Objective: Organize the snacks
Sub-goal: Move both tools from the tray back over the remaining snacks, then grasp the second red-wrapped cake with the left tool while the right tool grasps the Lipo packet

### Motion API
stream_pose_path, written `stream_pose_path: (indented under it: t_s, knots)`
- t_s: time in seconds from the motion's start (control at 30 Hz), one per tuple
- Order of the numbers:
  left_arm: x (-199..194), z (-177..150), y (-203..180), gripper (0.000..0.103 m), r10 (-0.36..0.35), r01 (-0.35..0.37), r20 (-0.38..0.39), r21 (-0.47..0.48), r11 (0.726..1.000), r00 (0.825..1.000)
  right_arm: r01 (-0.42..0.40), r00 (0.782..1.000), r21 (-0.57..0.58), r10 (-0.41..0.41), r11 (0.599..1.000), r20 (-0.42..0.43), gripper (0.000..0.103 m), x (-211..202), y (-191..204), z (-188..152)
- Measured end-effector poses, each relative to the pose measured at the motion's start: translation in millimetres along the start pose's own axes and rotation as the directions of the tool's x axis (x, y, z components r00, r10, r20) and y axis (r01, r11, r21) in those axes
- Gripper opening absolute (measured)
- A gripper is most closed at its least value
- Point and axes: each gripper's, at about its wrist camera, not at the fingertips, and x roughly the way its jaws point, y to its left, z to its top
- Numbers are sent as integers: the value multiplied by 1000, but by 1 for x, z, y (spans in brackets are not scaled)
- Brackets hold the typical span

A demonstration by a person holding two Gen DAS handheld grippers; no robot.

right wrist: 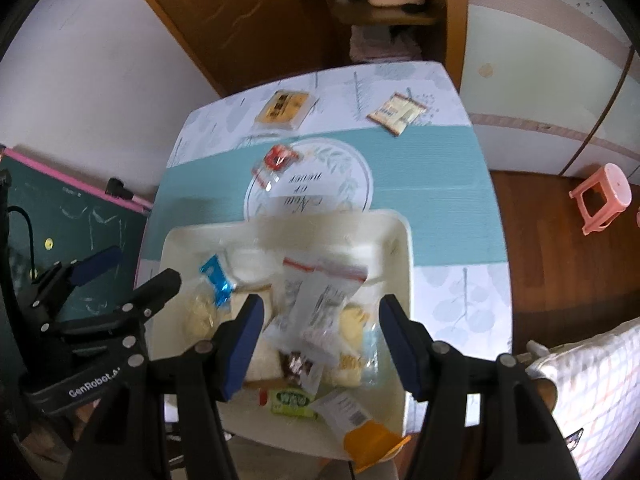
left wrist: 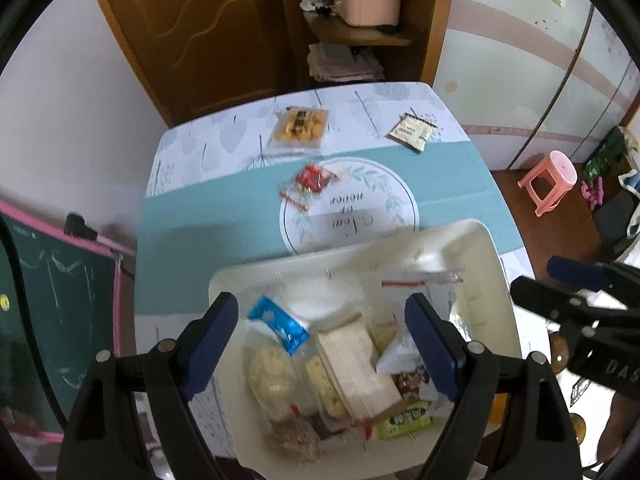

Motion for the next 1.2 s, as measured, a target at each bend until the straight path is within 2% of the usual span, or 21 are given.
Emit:
stream_pose_path:
  t_s: [0.3, 0.47, 0.53, 0.67, 0.77, 0.8, 0.87, 1.07, 1.2]
  knots:
    - [5, 54, 5, 86, 40, -46, 63, 100, 994, 997, 79, 992, -19, -77, 997, 98, 60, -21, -5, 59]
    - [24, 84, 11, 89, 49, -59, 71, 147, 987, 996, 147, 981, -27, -142, 989, 135, 60, -18, -8, 101]
    - [37, 94, 14, 89, 41, -50, 55, 167, 985, 998, 150, 980, -21, -146, 988, 135, 62, -11, -12, 117]
    - [76, 113, 22, 89, -4, 7, -21, 172, 985, 1000, 149, 984, 8, -149, 989, 102, 64, 14, -23, 146]
    - [112, 125, 30, 89, -53, 67, -87, 156, 986, 995, 146, 986, 41, -148, 988, 76, 65, 38, -32, 165]
    - [123, 128, 32, 89, -74, 90, -106, 155, 984, 992, 151, 986, 50, -154, 987, 65, 67, 48, -35, 171]
    - [144, 132, 33, 89, -103, 125, -138, 161, 979, 985, 167, 985, 71, -169, 983, 34, 78, 71, -41, 183]
    - [191, 138, 32, 89, -159, 198, -204, 186, 962, 966, 147, 989, 173, -139, 974, -56, 81, 134, -65, 203]
    - [221, 136, 23, 89, -111, 163, -223, 231, 959, 968, 132, 990, 262, -113, 956, -88, 81, 163, -80, 210]
